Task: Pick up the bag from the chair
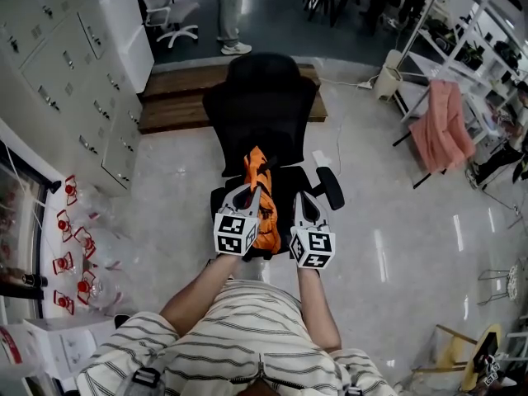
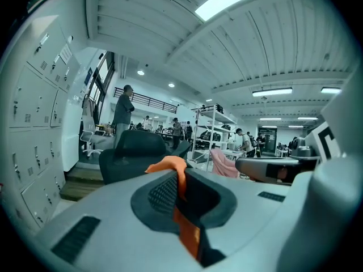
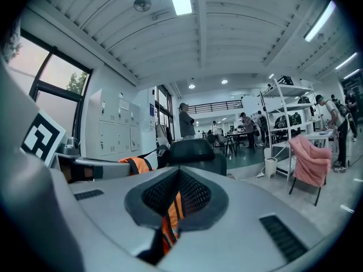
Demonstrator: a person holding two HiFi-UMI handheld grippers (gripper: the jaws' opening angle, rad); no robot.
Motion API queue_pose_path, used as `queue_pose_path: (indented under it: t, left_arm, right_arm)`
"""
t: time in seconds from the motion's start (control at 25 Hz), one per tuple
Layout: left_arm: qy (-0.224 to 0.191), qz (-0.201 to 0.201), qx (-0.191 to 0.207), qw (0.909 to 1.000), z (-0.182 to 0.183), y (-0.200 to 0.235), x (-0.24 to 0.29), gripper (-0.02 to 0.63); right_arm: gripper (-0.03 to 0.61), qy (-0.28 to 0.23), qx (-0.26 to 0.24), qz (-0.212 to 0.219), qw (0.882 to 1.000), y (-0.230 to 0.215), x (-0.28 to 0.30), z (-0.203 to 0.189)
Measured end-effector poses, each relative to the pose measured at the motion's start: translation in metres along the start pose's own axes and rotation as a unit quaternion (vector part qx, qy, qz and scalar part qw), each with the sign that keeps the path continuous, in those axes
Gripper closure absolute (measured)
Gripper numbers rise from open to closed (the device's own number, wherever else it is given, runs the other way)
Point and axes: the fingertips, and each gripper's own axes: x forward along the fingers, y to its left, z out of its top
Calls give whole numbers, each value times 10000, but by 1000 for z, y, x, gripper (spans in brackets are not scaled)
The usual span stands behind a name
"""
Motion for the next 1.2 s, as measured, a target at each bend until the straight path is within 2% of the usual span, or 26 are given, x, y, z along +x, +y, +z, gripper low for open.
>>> queue_pose_path:
  t: [1.2]
  left_arm:
    - [-230, 22, 189, 9996, 20, 0, 8, 580]
  right_arm:
    - [569, -35, -113, -24, 9999, -12, 12, 7]
